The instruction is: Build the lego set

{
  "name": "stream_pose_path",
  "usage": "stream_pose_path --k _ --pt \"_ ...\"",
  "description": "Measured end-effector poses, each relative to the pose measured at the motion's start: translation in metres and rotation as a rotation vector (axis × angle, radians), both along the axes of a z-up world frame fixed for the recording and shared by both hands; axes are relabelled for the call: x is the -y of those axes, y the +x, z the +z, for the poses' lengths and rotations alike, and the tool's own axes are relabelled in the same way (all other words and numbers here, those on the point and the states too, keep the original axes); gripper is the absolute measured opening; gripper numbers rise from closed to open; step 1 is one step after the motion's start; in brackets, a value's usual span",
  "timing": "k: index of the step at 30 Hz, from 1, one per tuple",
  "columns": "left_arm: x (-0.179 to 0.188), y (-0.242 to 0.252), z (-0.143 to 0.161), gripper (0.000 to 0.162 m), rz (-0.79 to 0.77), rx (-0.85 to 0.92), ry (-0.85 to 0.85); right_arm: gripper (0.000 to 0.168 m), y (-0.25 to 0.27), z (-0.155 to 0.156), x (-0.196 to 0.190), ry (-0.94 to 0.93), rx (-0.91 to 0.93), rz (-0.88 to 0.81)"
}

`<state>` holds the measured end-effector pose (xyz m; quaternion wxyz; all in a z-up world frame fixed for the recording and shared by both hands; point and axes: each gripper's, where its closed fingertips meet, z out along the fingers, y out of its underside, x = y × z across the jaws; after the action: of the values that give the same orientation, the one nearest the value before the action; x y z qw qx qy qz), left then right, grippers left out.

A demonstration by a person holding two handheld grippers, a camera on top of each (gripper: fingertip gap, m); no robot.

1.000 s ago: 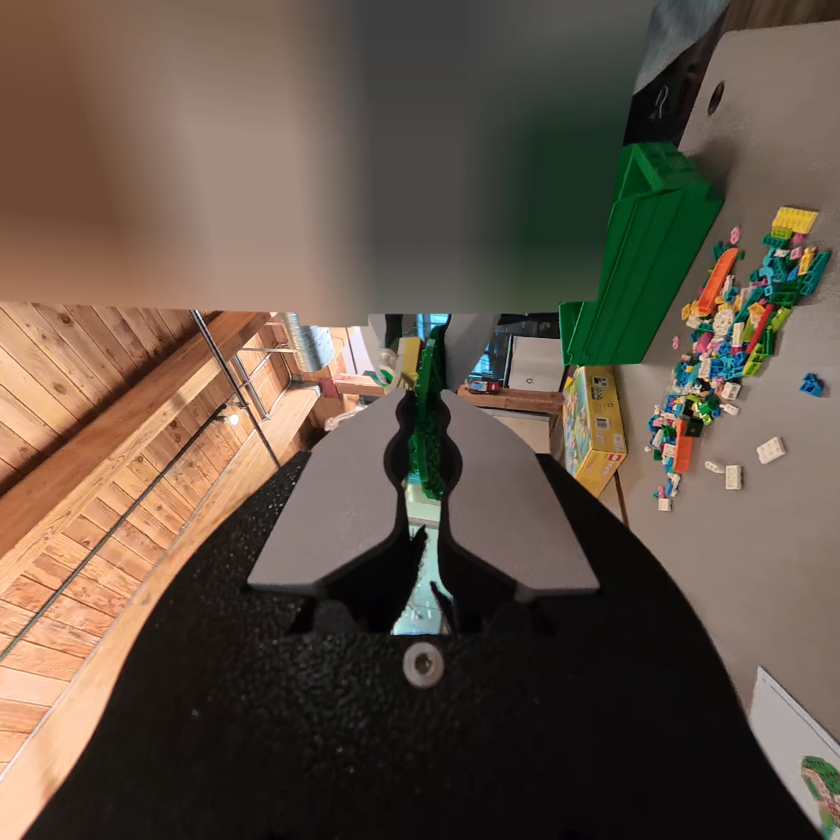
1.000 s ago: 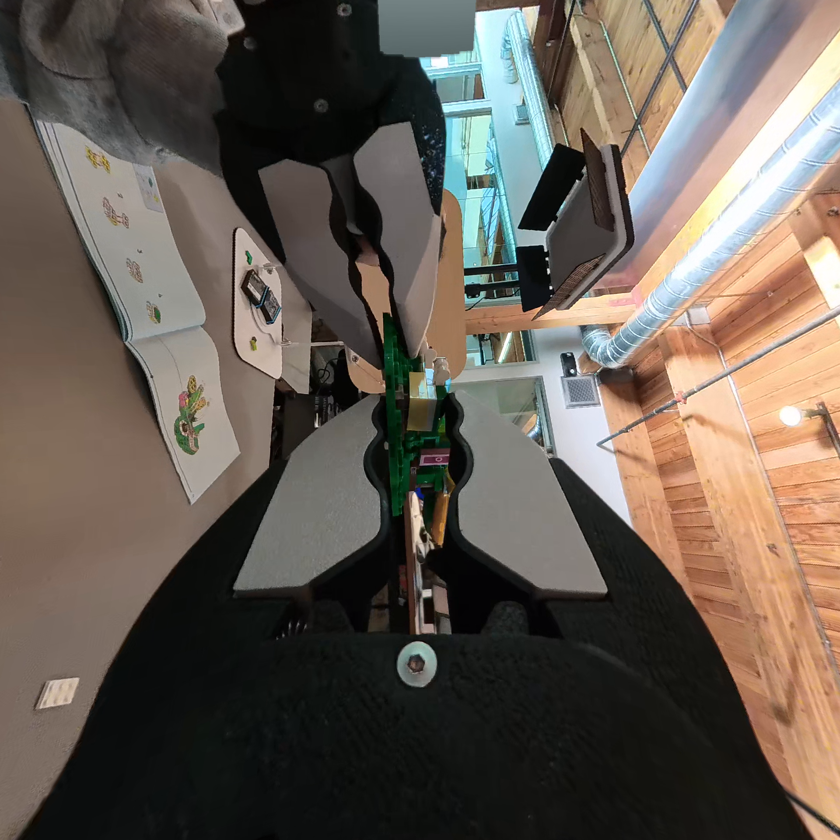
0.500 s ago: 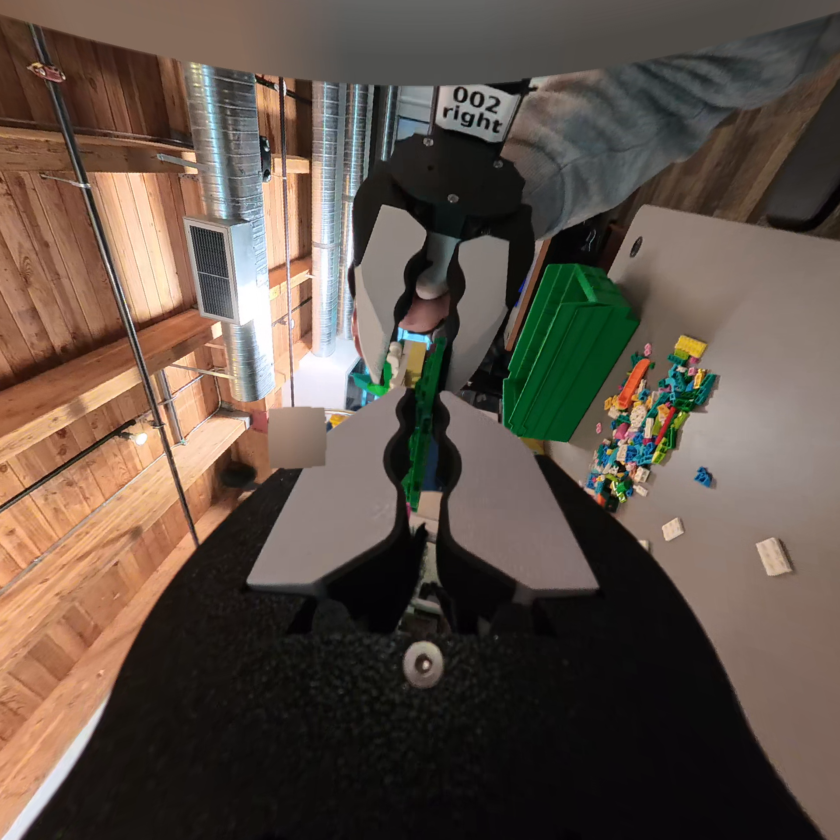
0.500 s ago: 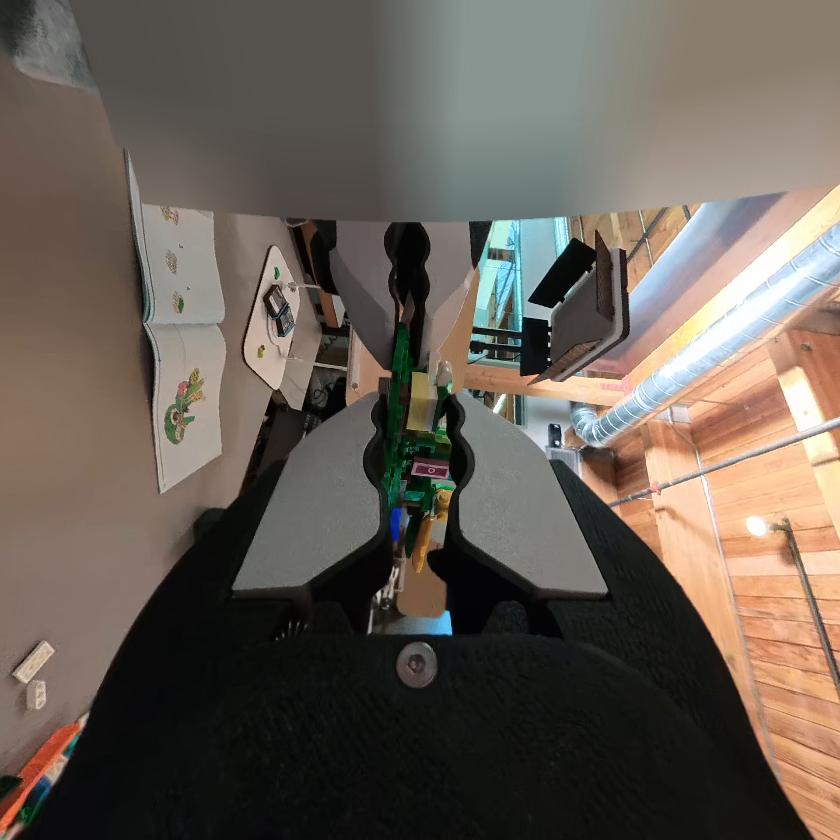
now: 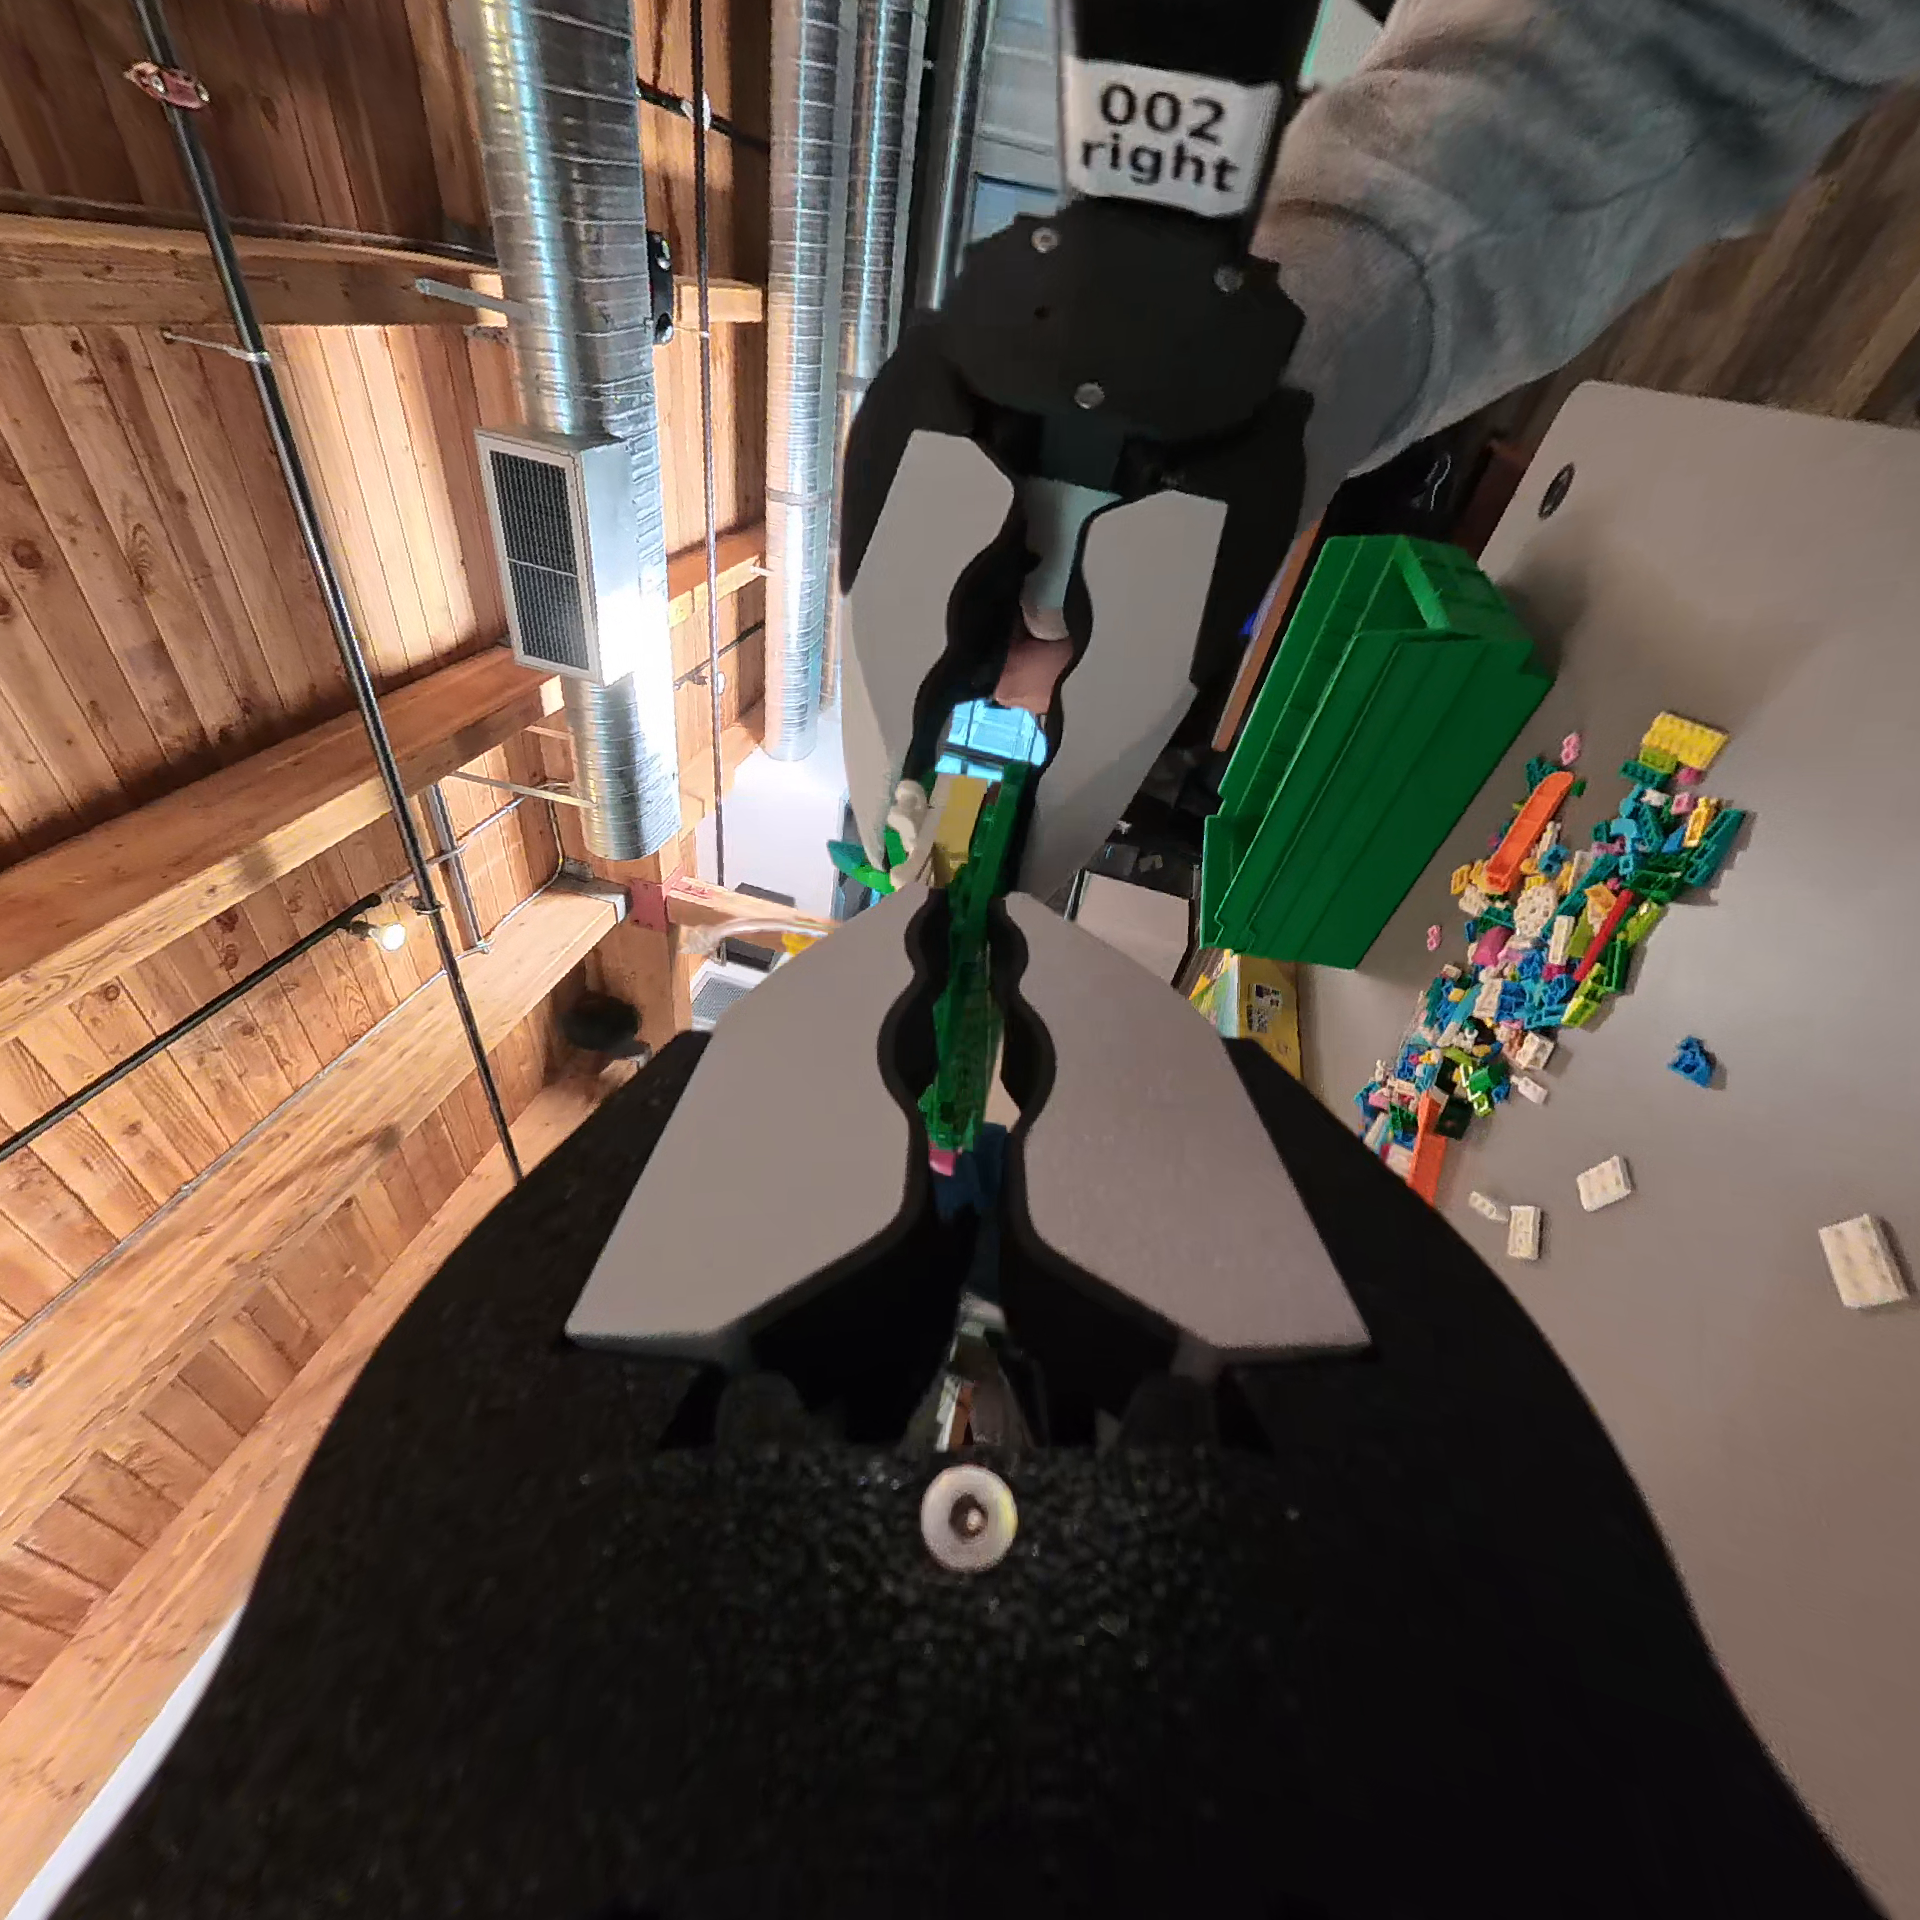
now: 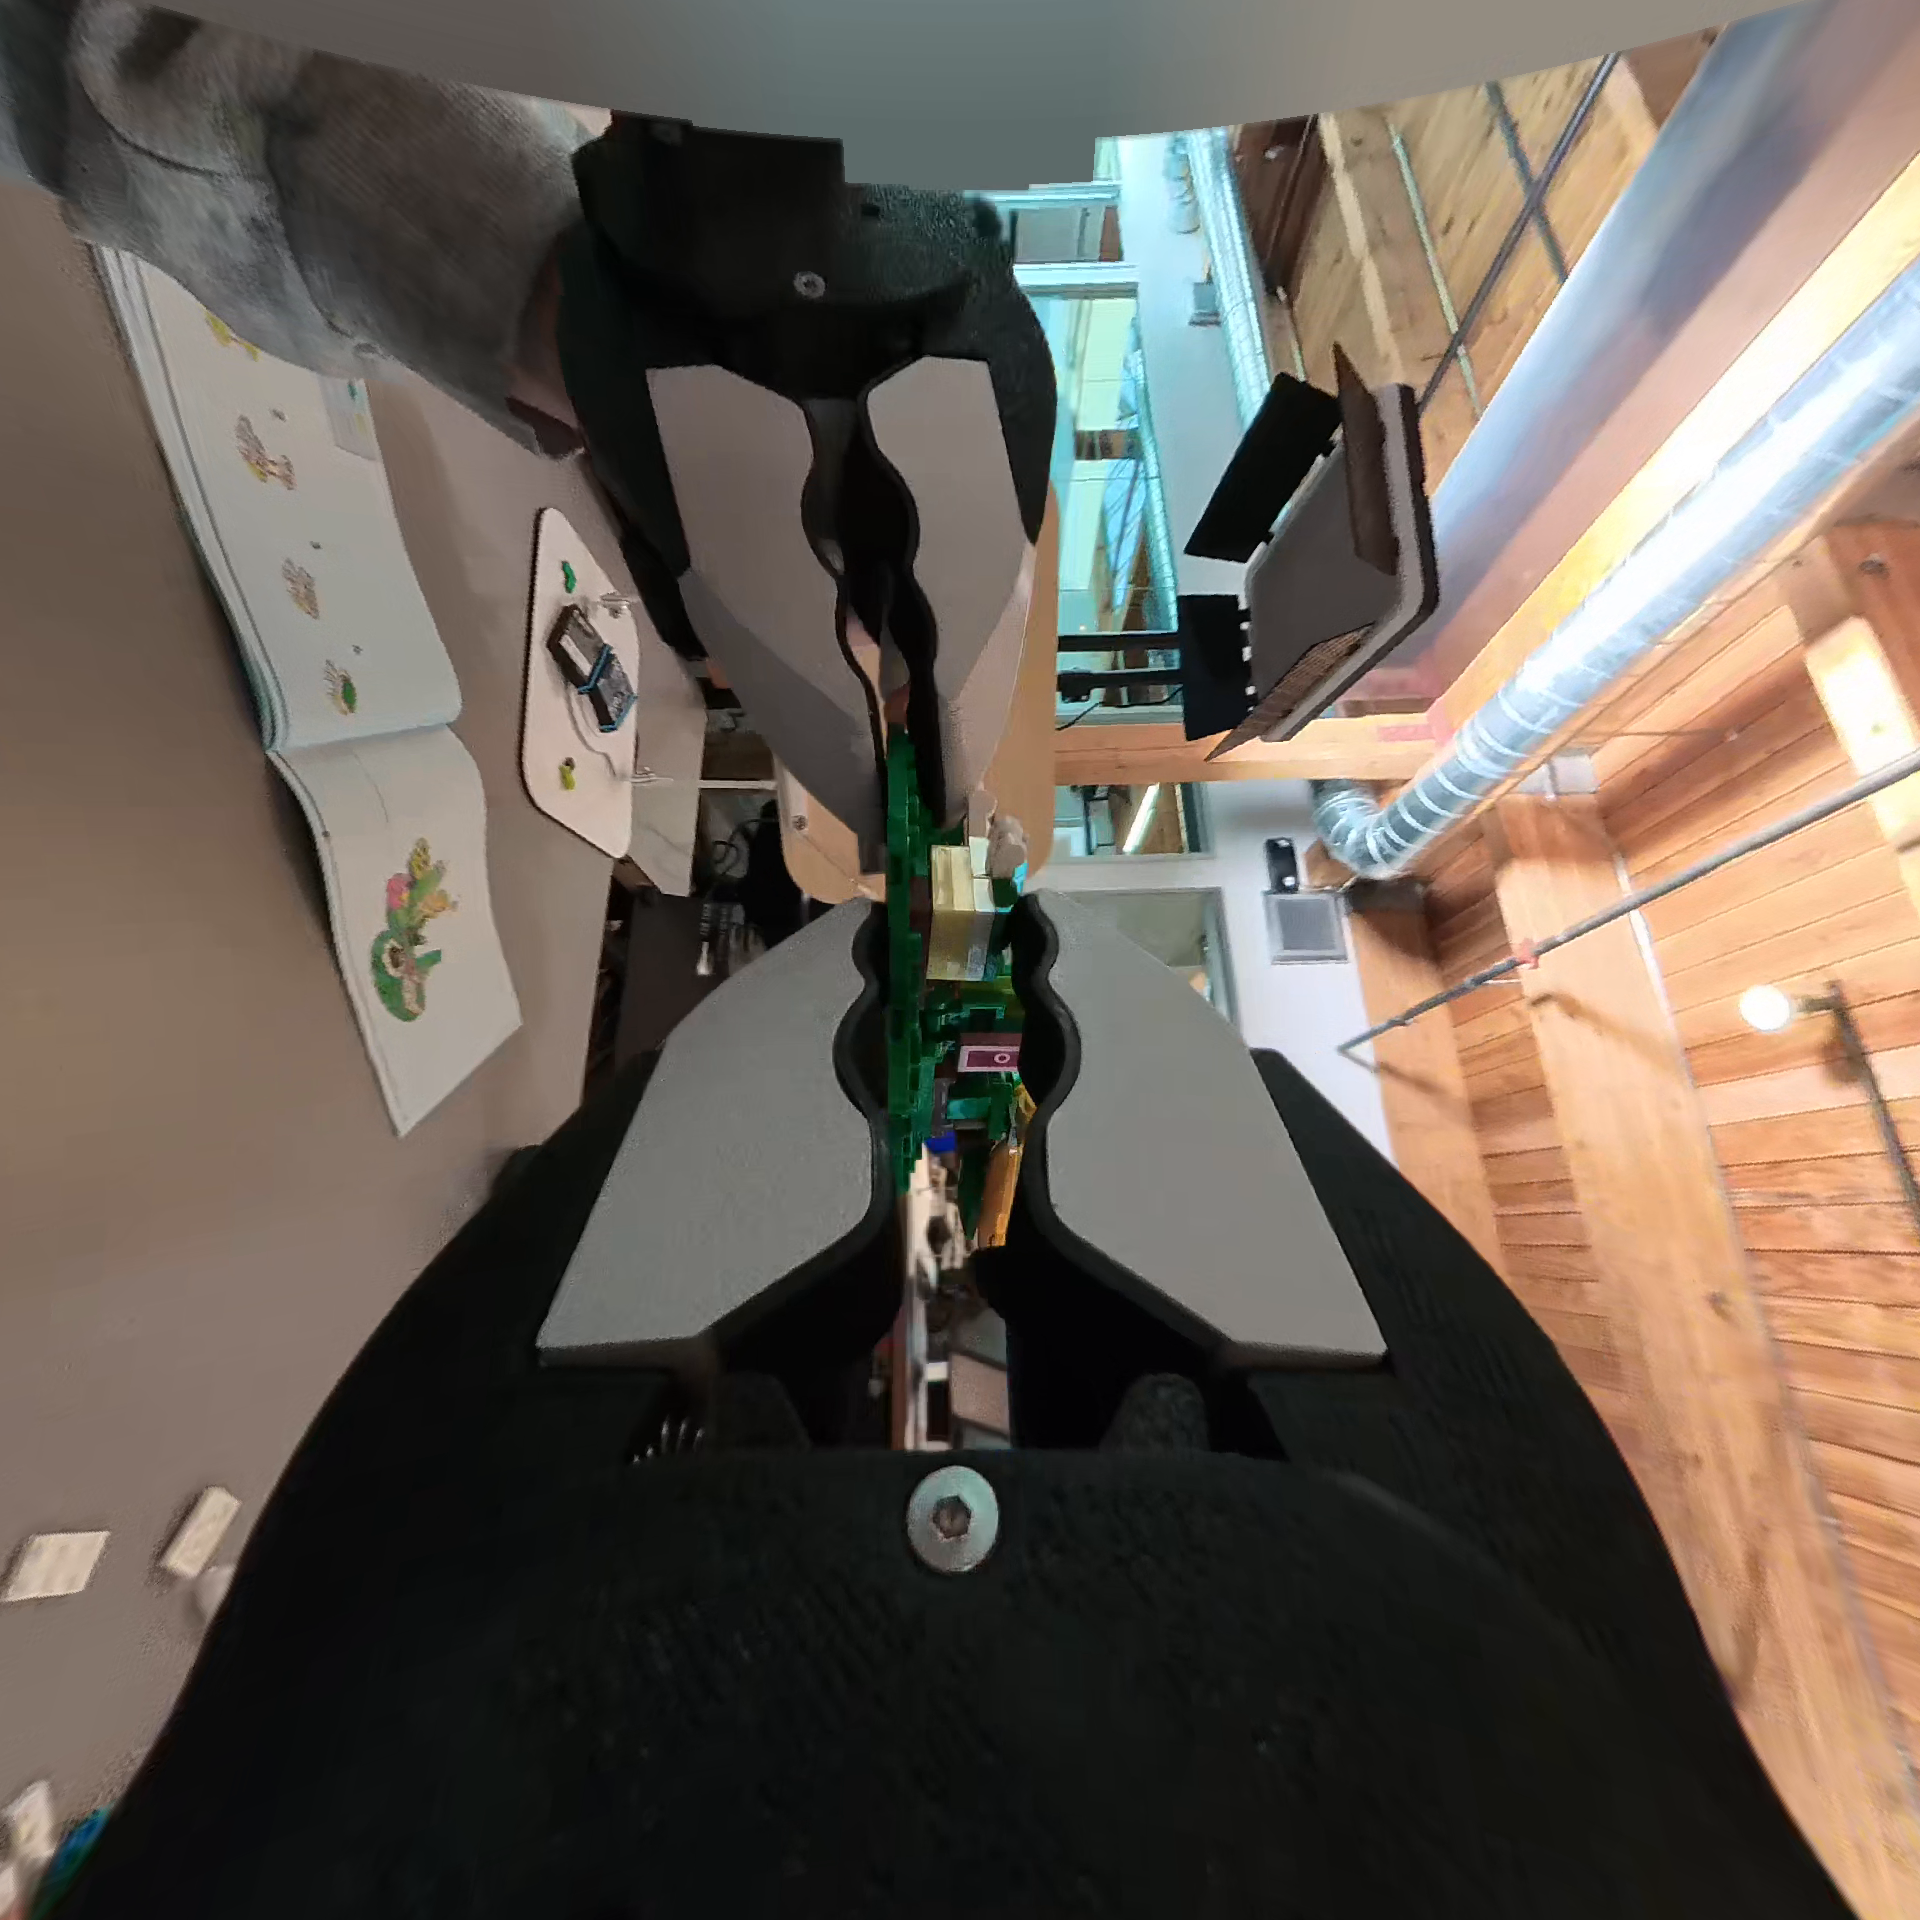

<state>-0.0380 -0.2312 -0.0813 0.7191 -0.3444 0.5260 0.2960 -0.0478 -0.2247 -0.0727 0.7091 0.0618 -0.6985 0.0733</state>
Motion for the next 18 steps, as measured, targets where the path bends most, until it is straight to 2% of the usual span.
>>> stream_pose_path --k 8,14,18 --pt "-0.013 -0.002 -0.007 0.007 0.043 -0.019 -0.006 0.022 -0.003 -0.009 -0.012 -0.082 0.072 -0.022" --pt "-0.026 -0.008 -0.017 0.006 0.074 -0.02 -0.06 0.025 -0.007 -0.018 -0.025 0.04 -0.051 -0.058" --pt "-0.03 -0.008 -0.019 0.006 0.079 -0.023 -0.058 0.021 -0.006 -0.019 -0.028 0.001 -0.03 -0.048"
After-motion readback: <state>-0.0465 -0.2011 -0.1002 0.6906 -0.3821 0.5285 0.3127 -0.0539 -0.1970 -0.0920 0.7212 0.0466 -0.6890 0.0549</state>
